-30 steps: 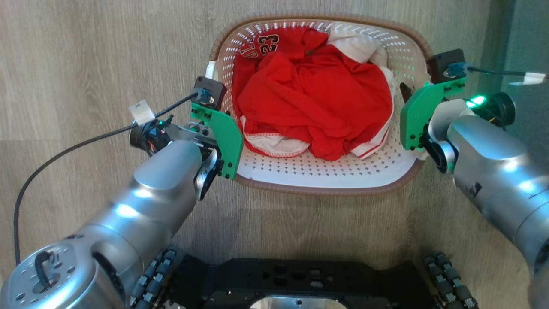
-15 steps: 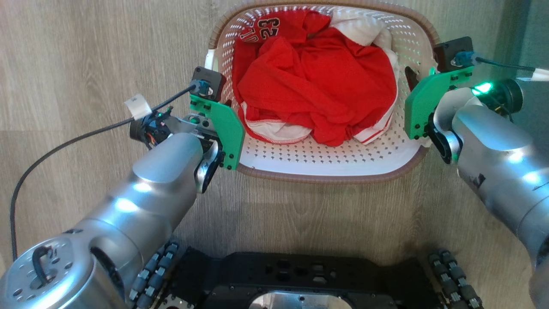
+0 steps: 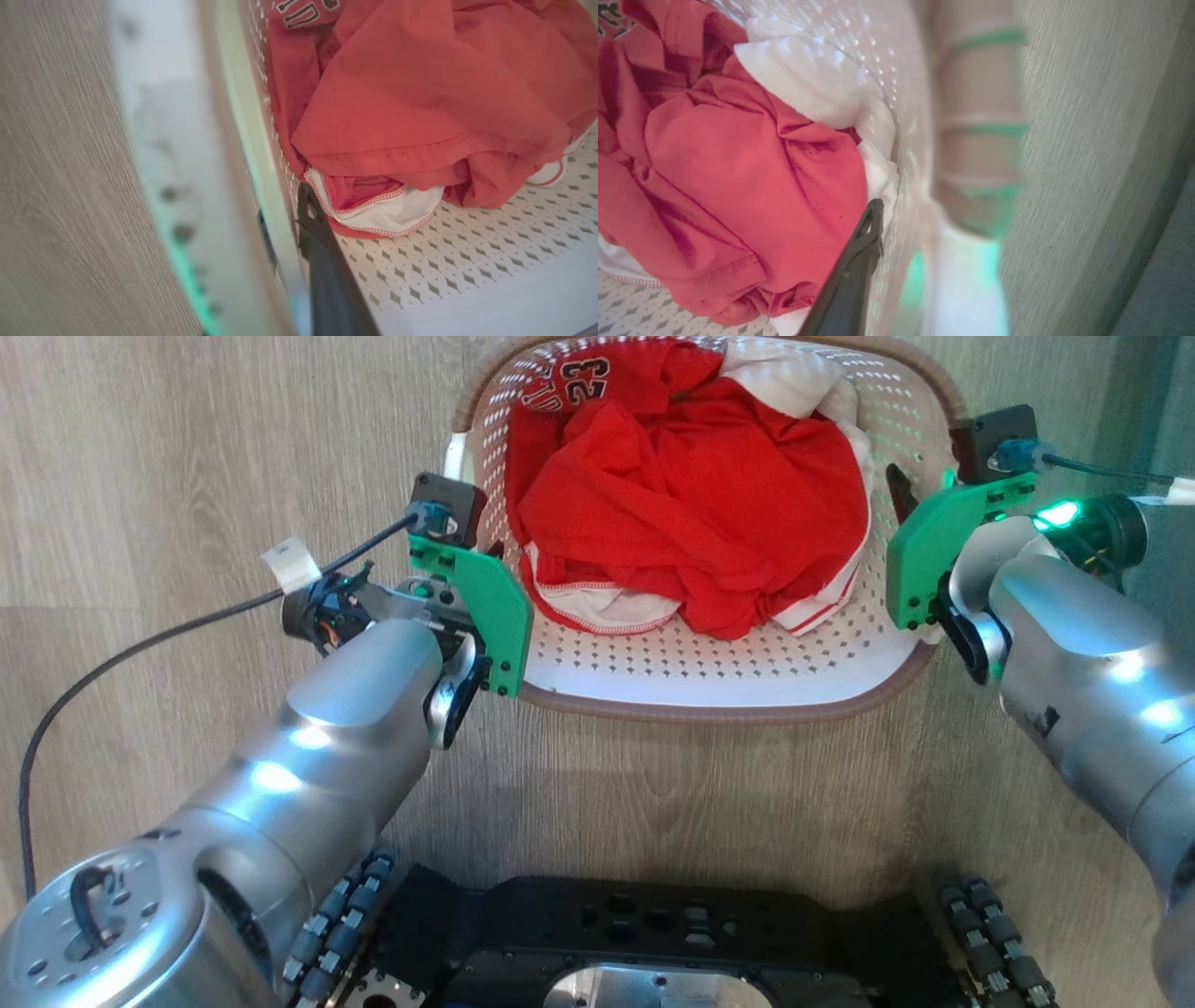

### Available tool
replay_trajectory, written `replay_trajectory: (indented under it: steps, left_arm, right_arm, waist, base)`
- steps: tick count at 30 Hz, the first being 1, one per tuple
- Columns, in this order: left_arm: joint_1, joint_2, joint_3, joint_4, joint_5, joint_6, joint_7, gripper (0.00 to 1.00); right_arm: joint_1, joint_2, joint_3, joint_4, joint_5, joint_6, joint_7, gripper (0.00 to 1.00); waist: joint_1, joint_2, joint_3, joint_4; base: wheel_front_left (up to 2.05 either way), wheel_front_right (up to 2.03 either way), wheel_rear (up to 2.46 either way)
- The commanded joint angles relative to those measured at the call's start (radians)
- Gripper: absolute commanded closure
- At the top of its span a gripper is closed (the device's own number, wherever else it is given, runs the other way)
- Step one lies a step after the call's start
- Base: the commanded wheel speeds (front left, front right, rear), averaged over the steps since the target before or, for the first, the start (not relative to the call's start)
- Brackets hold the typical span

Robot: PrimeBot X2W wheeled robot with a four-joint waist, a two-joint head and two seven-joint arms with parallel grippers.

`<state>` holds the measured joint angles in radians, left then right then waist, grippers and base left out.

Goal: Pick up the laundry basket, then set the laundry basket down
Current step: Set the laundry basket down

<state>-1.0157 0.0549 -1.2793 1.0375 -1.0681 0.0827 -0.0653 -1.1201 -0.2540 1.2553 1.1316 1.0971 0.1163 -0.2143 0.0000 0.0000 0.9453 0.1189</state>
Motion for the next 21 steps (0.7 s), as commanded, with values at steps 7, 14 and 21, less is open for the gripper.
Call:
replay_trajectory:
  steps: [7, 14, 21]
  left_arm:
    - [-0.006, -0.005, -0.001, -0.006, -0.028, 0.058, 0.028, 0.00]
    - [0.008, -0.005, -0.001, 0.005, -0.013, 0.079, 0.040, 0.00]
    - [0.024, -0.005, -0.001, 0.020, -0.032, 0.080, 0.027, 0.00]
  right_arm:
    - [0.039, 0.028, 0.024, 0.020, -0.017, 0.014, -0.029, 0.00]
    - [0.038, 0.030, 0.025, 0.034, -0.018, 0.014, -0.036, 0.00]
    - [0.063, 0.041, 0.024, 0.042, 0.002, 0.014, -0.014, 0.00]
  waist:
    - [0.0000, 0.0000, -0.002, 0.003]
    - [0.0000, 0.0000, -0.009, 0.006]
    - [0.0000, 0.0000, -0.055, 0.004]
  base:
    - [0.00, 0.00, 0.00]
    - [0.00, 0.00, 0.00]
    - [0.00, 0.00, 0.00]
